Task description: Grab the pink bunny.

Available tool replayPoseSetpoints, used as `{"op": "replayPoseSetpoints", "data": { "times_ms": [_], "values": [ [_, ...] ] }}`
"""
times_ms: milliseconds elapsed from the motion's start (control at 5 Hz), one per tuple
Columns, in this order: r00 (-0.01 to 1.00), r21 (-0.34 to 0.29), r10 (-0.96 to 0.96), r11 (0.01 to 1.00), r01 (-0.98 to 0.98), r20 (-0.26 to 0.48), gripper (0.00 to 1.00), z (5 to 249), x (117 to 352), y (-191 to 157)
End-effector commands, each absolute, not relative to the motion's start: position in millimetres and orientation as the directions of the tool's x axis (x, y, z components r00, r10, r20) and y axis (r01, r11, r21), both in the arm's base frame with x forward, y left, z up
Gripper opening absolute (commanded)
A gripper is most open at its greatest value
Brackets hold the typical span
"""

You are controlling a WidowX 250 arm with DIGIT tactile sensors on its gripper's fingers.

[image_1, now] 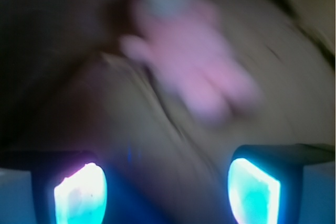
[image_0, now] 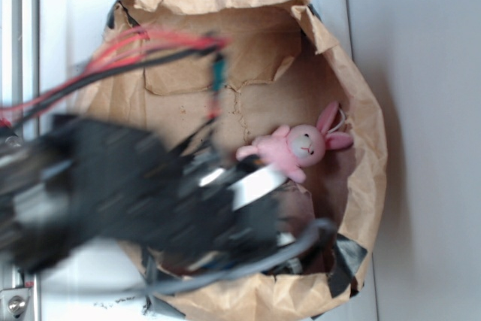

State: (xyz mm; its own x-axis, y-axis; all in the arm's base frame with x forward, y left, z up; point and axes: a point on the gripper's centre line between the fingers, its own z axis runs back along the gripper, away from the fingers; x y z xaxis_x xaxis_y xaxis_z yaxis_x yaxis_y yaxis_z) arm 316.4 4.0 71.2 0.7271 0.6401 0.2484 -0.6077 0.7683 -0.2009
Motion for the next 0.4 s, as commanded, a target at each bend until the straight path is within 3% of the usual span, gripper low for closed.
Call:
{"op": "replayPoseSetpoints", "data": {
  "times_ms": [0, 200],
  "values": [
    [0.805, -0.073, 0.441, 0.89, -0.451, 0.396, 1.0, 83.7, 364.1, 62.2],
    [0.867, -0.131, 0.339, 0.941, -0.312, 0.366, 1.0, 86.5, 372.6, 63.5]
  ]
}}
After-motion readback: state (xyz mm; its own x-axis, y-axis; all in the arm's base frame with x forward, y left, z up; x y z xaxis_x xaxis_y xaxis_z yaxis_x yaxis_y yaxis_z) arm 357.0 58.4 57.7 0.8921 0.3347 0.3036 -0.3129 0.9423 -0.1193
